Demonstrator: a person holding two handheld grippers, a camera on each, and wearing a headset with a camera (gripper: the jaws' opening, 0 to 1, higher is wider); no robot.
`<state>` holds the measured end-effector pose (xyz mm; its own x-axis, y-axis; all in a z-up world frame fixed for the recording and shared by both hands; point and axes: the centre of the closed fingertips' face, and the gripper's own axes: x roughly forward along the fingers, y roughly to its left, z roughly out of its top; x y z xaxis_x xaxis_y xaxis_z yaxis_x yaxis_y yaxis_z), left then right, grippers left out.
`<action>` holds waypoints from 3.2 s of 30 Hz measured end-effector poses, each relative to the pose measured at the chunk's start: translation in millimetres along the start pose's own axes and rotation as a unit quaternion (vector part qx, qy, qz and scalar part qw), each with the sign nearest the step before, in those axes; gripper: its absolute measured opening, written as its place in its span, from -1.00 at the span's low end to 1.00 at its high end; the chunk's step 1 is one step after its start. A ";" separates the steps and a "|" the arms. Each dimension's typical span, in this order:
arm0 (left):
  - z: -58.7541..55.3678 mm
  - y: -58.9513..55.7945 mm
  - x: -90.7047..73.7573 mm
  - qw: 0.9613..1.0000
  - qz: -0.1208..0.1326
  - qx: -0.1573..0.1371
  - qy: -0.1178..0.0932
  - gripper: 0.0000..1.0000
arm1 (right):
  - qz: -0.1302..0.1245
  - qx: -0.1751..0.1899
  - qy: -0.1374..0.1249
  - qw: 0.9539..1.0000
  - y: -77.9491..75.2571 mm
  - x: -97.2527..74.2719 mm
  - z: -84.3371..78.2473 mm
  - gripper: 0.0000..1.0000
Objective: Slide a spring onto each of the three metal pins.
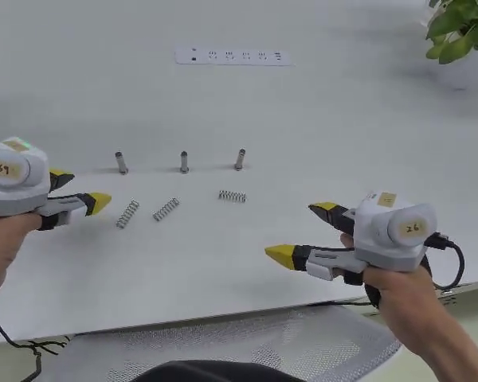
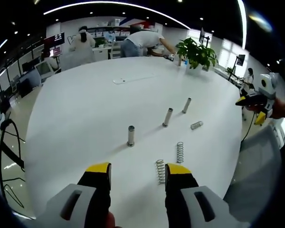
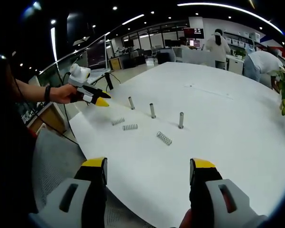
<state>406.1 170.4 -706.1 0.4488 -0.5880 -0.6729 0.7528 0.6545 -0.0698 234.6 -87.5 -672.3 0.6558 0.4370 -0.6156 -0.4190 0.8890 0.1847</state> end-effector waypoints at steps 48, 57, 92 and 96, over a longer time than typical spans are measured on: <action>2.6 -28.2 -88.2 0.998 0.009 -0.001 -0.058 0.34 | 0.020 -0.013 0.008 1.000 7.6 11.8 3.4 0.41; 4.4 -30.6 -80.3 0.999 0.000 0.009 -0.050 0.33 | 0.017 -0.013 0.009 1.000 6.1 9.9 3.4 0.41; -9.2 -47.1 -19.2 0.998 -0.042 0.041 -0.004 0.22 | 0.010 -0.010 0.007 1.000 3.9 4.3 3.3 0.40; -10.8 -46.6 -10.8 0.998 -0.044 0.038 -0.001 0.19 | 0.009 -0.010 0.007 1.000 3.7 3.7 3.1 0.40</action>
<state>360.9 151.4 -703.5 0.3794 -0.6427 -0.6656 0.8243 0.5615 -0.0722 237.4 -82.1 -671.5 0.6393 0.4513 -0.6226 -0.4431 0.8779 0.1813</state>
